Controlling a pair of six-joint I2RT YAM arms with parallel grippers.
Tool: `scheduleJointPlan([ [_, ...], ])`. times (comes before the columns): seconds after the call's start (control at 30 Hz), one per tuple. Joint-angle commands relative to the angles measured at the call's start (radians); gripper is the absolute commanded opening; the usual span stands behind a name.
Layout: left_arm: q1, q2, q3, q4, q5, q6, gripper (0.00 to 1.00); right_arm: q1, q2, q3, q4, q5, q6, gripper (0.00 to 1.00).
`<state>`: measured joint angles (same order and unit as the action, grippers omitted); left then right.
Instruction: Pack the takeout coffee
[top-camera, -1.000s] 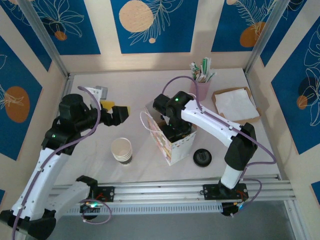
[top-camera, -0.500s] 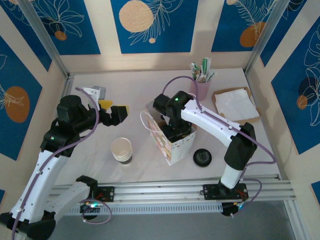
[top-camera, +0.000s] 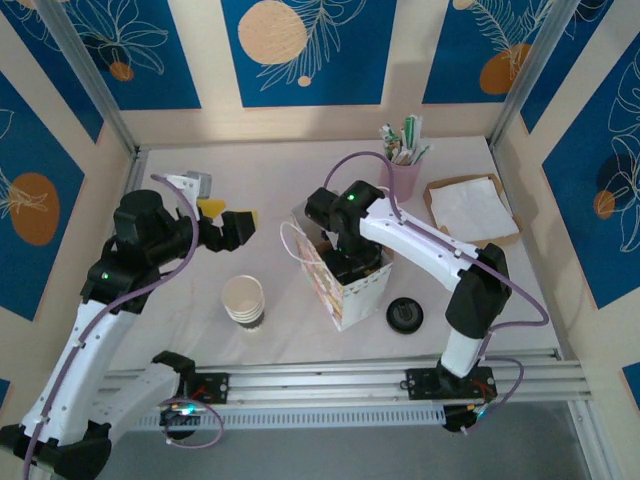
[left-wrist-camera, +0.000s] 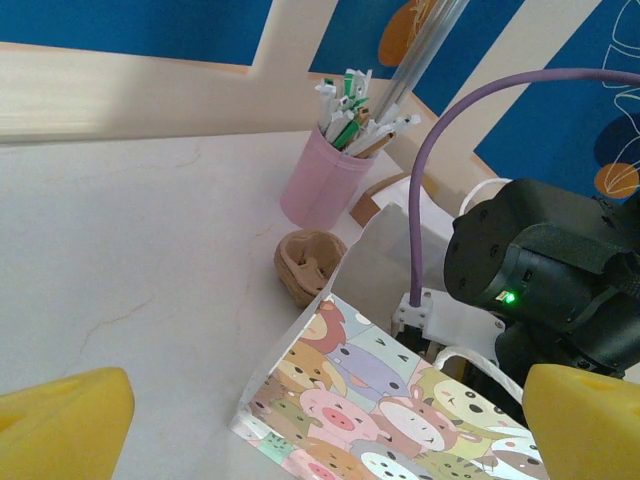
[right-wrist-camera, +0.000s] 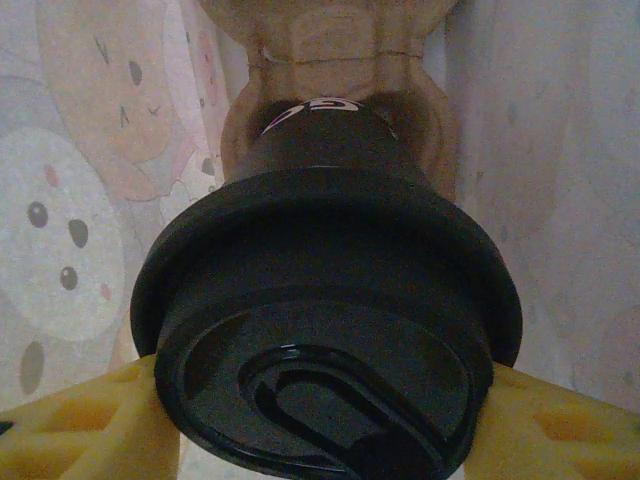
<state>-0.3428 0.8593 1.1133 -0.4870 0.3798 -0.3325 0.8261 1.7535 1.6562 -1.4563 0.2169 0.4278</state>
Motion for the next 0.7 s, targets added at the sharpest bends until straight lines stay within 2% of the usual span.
scheduleJointPlan([
  [0.0, -0.01, 0.0, -0.005, 0.026, -0.001, 0.017, 1.0, -0.011, 0.046, -0.01, -0.067, 0.034, 0.031, 0.62],
  [0.67, -0.01, -0.002, -0.011, 0.025, -0.001, 0.02, 1.0, -0.014, 0.049, -0.011, -0.068, 0.045, 0.037, 0.62],
])
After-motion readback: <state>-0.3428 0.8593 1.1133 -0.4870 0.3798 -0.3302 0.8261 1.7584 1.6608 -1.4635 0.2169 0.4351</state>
